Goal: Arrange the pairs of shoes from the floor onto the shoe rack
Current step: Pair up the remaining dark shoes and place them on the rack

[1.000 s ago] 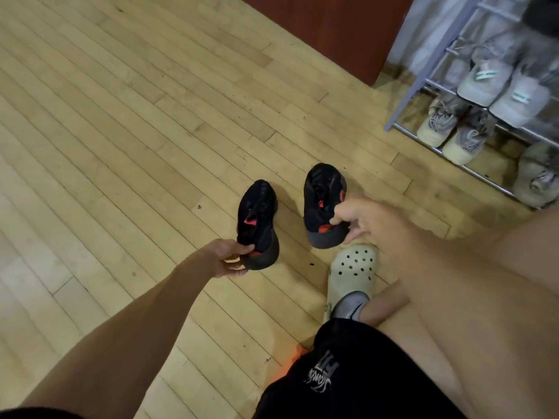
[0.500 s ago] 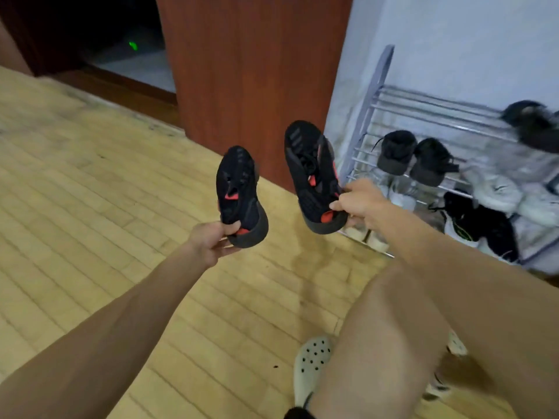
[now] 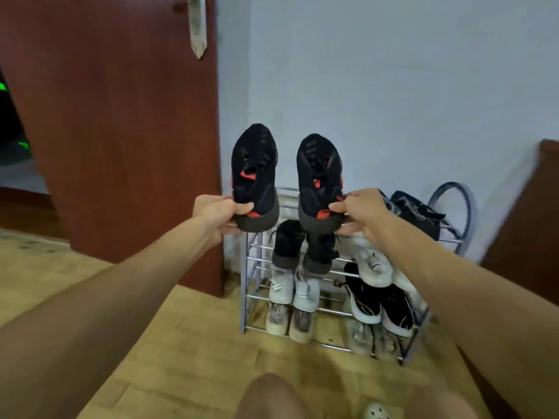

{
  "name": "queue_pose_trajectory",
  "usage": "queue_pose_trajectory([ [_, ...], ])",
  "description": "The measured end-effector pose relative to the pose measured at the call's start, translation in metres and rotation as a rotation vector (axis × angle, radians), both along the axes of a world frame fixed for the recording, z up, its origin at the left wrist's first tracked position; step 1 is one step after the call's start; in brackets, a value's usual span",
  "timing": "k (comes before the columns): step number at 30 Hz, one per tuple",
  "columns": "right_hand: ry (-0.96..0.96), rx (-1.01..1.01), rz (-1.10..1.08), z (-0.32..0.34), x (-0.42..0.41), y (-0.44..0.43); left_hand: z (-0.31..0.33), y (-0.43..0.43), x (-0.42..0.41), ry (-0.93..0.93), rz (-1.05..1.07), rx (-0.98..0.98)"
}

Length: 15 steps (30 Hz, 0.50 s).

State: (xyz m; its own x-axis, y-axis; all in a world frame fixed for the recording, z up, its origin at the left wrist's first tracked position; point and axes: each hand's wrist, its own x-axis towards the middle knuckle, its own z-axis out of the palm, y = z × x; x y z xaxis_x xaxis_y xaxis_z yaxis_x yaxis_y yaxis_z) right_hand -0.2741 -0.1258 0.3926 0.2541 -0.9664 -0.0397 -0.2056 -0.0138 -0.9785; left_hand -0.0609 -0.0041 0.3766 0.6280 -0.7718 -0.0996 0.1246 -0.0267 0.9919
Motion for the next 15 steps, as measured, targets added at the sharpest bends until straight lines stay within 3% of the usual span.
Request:
queue_pose_trajectory([
  [7, -0.083, 0.149, -0.081, -0.026, -0.017, -0.088, -0.013, -0.115, -0.023, -0.029, -0.110, 0.133],
  [15, 0.004, 0.137, -0.077, -0.059, 0.008, -0.138, -0.032, -0.181, -0.018, -0.133, -0.109, 0.241],
])
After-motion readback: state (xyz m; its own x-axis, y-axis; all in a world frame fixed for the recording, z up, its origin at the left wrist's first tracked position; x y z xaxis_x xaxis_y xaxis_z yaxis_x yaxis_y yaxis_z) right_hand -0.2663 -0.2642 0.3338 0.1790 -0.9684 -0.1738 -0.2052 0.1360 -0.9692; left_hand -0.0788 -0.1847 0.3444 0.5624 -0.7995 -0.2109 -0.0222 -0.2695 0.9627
